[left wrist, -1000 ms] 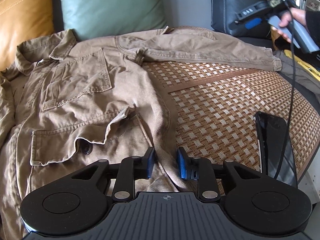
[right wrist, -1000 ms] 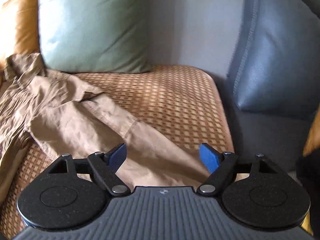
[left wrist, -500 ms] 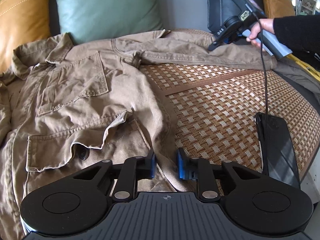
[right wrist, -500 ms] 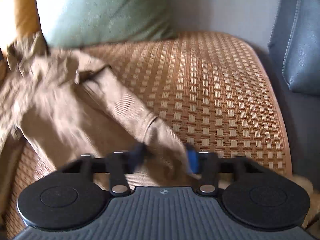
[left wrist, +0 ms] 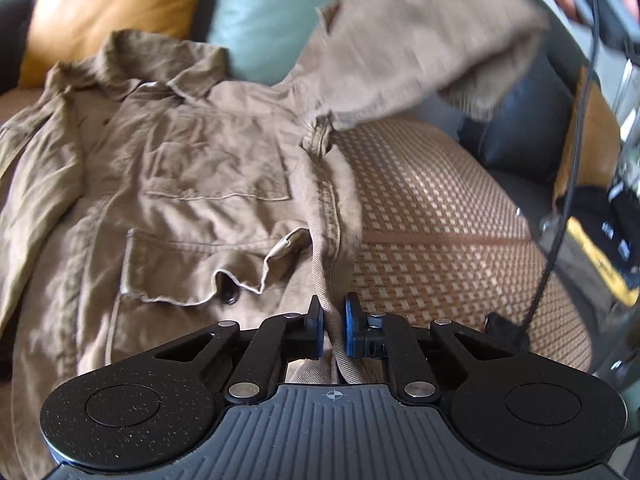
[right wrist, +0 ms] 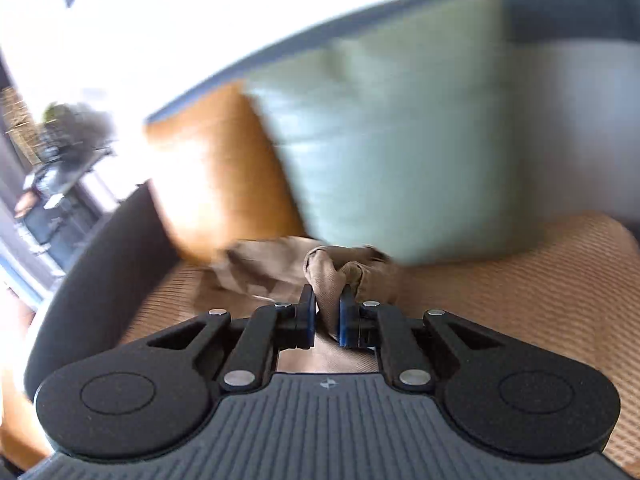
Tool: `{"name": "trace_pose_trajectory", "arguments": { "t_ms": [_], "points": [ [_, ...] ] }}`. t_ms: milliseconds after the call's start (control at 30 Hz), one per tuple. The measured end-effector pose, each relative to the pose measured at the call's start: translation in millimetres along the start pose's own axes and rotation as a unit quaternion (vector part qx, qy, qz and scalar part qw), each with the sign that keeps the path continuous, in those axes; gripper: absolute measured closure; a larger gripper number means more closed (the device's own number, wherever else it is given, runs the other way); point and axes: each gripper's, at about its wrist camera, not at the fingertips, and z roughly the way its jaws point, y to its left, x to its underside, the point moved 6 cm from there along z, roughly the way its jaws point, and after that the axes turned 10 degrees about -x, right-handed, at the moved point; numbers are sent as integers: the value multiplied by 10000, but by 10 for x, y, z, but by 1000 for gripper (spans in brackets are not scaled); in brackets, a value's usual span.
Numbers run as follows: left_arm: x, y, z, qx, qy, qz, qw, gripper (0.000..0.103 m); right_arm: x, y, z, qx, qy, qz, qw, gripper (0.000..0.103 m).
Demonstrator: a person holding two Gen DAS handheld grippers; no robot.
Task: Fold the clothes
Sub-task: 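Grasp the sleeve with the right gripper while the left gripper lifts the jacket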
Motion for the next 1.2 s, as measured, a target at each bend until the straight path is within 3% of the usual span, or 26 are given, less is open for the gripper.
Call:
{"name": "trace_pose_trajectory", "arguments": {
  "t_ms": [167,367,533,633,733,933,1100,1200],
  "points": [
    [-7,328,-196,119,-126,-504,9986,98,-258,902,750,-624,195,-35,9979,91],
    [34,877,-348,285,-90,-1434,9892,98,-271,1576,1605,-897,537,-156,9944,91],
    [82,1385,-328,374,126,-2424,9694,97,-137,1714,2187,-768,664,-42,9948,91],
    [134,1599,-294,304,196,-2731,9613,97,-36,1744,2484,-761,728,91,9944,91],
    [180,1699,-314,267,166,-2795,9596,97,66,1777,2777,-765,794,224,9936,91],
    [241,1760,-392,214,71,-2850,9583,97,257,2025,3122,-1189,1044,284,9870,91],
    [295,1882,-411,172,48,-3025,9530,94,405,1965,3347,-1012,1122,327,9880,91],
    [306,1919,-505,95,-72,-2999,9539,94,463,1880,3445,-1059,1080,527,9871,91]
  ]
}}
